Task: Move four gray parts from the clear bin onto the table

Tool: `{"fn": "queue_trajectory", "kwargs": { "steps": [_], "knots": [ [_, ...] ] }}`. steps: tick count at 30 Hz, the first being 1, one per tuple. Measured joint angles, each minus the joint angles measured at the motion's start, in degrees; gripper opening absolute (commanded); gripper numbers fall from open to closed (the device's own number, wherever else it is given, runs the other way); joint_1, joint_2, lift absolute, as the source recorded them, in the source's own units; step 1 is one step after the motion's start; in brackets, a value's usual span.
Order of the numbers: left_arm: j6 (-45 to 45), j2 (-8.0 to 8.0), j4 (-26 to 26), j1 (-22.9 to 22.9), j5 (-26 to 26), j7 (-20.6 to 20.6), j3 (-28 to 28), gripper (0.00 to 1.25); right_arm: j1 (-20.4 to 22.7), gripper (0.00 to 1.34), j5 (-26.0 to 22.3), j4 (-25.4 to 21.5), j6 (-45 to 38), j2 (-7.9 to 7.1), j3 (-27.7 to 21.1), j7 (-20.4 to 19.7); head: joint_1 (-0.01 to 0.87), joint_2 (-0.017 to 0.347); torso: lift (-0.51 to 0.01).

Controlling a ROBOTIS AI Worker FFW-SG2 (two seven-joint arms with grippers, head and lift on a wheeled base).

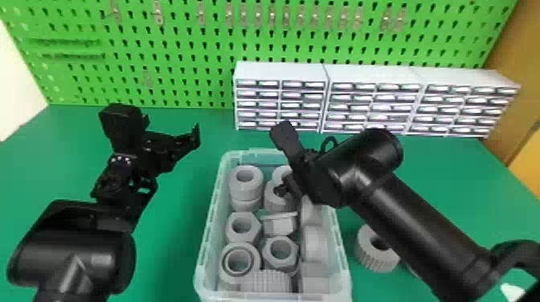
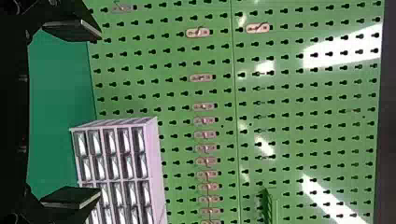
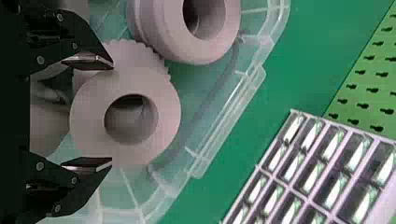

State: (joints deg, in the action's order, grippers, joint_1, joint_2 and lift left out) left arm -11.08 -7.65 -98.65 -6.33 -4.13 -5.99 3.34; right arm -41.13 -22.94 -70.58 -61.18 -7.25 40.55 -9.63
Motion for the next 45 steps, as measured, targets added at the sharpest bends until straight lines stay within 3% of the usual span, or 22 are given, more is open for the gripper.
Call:
{"fn": "queue_trajectory", "kwargs": {
  "steps": [12, 24, 45],
  "knots": [
    [-0.1, 0.0, 0.0, 0.0, 0.0, -0.1, 0.0, 1.14, -1.3, 0.81, 4.6, 4.4, 6.2, 0.77, 2.6, 8.0, 0.686, 0.026, -0.05],
    [-0.1, 0.0, 0.2, -0.1, 0.0, -0.1, 0.1, 1.14, -1.8, 0.81, 5.6, 7.1, 10.0, 0.69, 4.2, 12.4, 0.686, 0.026, -0.05],
    [-0.1, 0.0, 0.6, -0.5, -0.2, -0.2, 0.6, 1.14, -1.7, 0.81, 9.2, 12.8, 16.6, 1.02, 4.9, 15.1, 0.686, 0.026, -0.05]
  ]
}}
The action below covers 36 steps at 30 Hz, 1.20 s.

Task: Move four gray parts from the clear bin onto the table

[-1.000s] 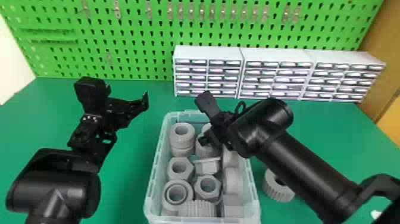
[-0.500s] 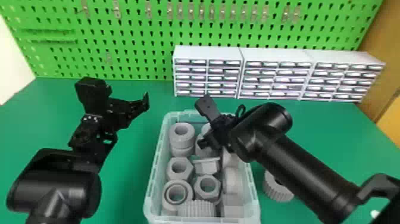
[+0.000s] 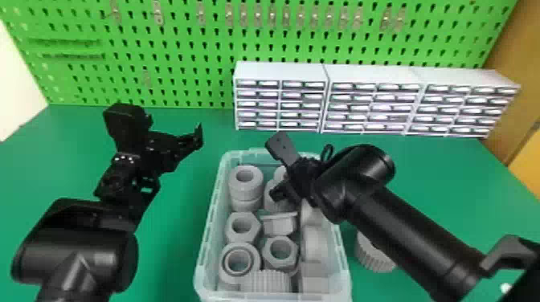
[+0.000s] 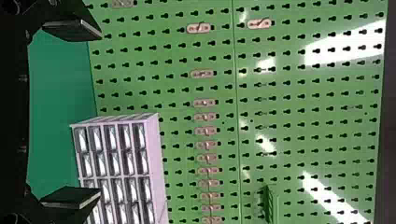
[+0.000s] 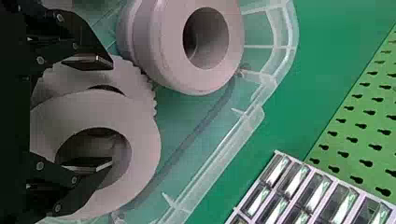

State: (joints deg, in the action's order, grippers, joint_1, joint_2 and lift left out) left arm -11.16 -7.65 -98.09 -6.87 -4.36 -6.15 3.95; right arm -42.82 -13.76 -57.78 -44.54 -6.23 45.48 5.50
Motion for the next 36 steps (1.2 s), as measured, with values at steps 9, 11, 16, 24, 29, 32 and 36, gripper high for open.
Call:
{"fn": "queue_trajectory", "kwargs": {
  "steps": [9, 11, 16, 24, 29, 32, 36],
  "knots": [
    [0.0, 0.0, 0.0, -0.1, 0.0, 0.0, 0.0, 1.14, 0.3, 0.78, 0.7, 1.3, 2.4, -0.15, 1.0, 1.9, 0.686, 0.026, -0.05],
    [0.0, 0.0, 0.0, -0.1, 0.0, 0.0, 0.0, 1.14, 0.3, 0.74, 0.8, 1.3, 2.4, -0.16, 1.1, 1.9, 0.686, 0.026, -0.05],
    [0.0, 0.0, 0.0, -0.1, -0.1, -0.1, -0.1, 1.14, 0.2, 0.36, 1.0, 1.2, 2.4, -0.2, 1.4, 2.0, 0.686, 0.026, -0.05],
    [0.0, 0.0, 0.0, 0.1, -0.1, -0.2, -0.2, 1.14, 0.6, 0.2, 4.2, -1.4, 3.4, -0.37, 3.1, 1.9, 0.686, 0.026, -0.05],
    [0.0, 0.0, 0.0, 0.1, -0.1, -0.2, -0.2, 1.14, 0.7, 0.2, 5.4, -2.4, 3.8, -0.44, 3.8, 1.9, 0.686, 0.026, -0.05],
    [0.0, 0.0, 0.0, 0.1, 0.0, -0.2, -0.2, 1.14, 0.8, 0.2, 5.6, -2.8, 3.8, -0.45, 3.9, 1.9, 0.686, 0.026, -0.05],
    [0.0, 0.0, 0.0, 0.2, -0.1, -0.3, -0.2, 1.14, 0.9, 0.2, 5.8, -3.4, 3.6, -0.52, 3.7, 1.9, 0.686, 0.026, -0.05]
  ]
}}
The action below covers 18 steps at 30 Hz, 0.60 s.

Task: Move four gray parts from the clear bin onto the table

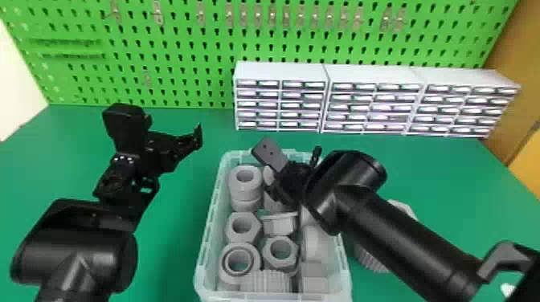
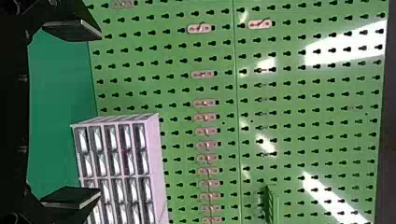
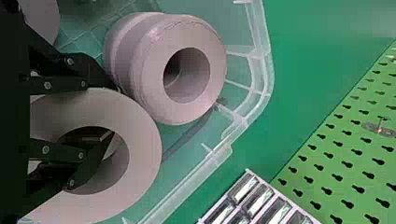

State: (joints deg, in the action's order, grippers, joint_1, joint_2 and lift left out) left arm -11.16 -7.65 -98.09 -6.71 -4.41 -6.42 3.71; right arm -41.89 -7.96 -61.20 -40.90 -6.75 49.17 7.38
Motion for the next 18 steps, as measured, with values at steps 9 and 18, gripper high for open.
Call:
{"fn": "queue_trajectory", "kwargs": {
  "steps": [9, 18],
  "knots": [
    [0.0, 0.0, 0.0, 0.1, -0.1, -0.1, -0.2, 1.14, 0.5, 0.2, 3.2, -5.5, -3.1, -0.2, -1.0, 0.0, 0.686, 0.026, -0.05],
    [0.0, 0.0, 0.0, 0.2, 0.0, -0.4, -0.4, 1.14, 1.8, 0.2, 6.3, -13.2, -7.6, -1.16, -5.2, 0.0, 0.686, 0.026, -0.05]
  ]
}}
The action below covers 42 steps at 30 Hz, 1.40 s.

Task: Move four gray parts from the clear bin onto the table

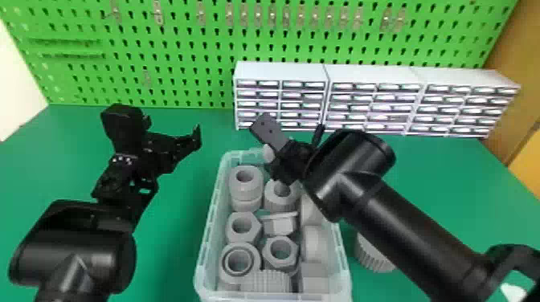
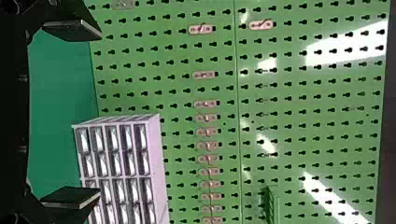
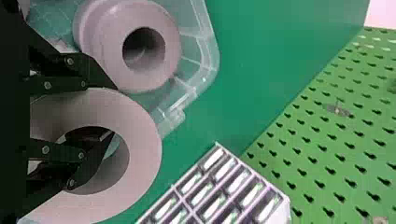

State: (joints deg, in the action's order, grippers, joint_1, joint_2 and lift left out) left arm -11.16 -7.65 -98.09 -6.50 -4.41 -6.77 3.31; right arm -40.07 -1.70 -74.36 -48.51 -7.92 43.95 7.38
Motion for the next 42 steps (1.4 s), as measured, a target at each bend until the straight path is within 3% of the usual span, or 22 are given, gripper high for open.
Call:
{"fn": "queue_trajectory", "kwargs": {
  "steps": [9, 25, 34, 42],
  "knots": [
    [0.0, 0.0, 0.0, 0.2, 0.2, 0.0, -0.3, 1.14, 2.5, 0.2, 3.6, -5.3, -2.2, -1.56, -6.3, 0.0, 0.686, 0.026, -0.05],
    [0.0, 0.0, 0.0, 0.3, 0.2, 0.0, -0.5, 1.14, 8.4, 0.2, 9.5, -10.0, -5.9, -3.76, -21.3, 0.0, 0.686, 0.026, -0.05],
    [0.0, 0.02, 0.0, 0.2, 0.2, 0.0, -0.4, 1.14, 10.7, 0.2, 10.9, -10.5, -7.1, -4.35, -26.0, 0.0, 0.686, 0.026, -0.05],
    [0.0, 0.08, 0.0, 0.0, 0.2, 0.0, -0.2, 1.14, 12.2, 0.2, 8.9, -7.2, -7.0, -4.61, -28.0, 0.0, 0.686, 0.026, -0.05]
  ]
}}
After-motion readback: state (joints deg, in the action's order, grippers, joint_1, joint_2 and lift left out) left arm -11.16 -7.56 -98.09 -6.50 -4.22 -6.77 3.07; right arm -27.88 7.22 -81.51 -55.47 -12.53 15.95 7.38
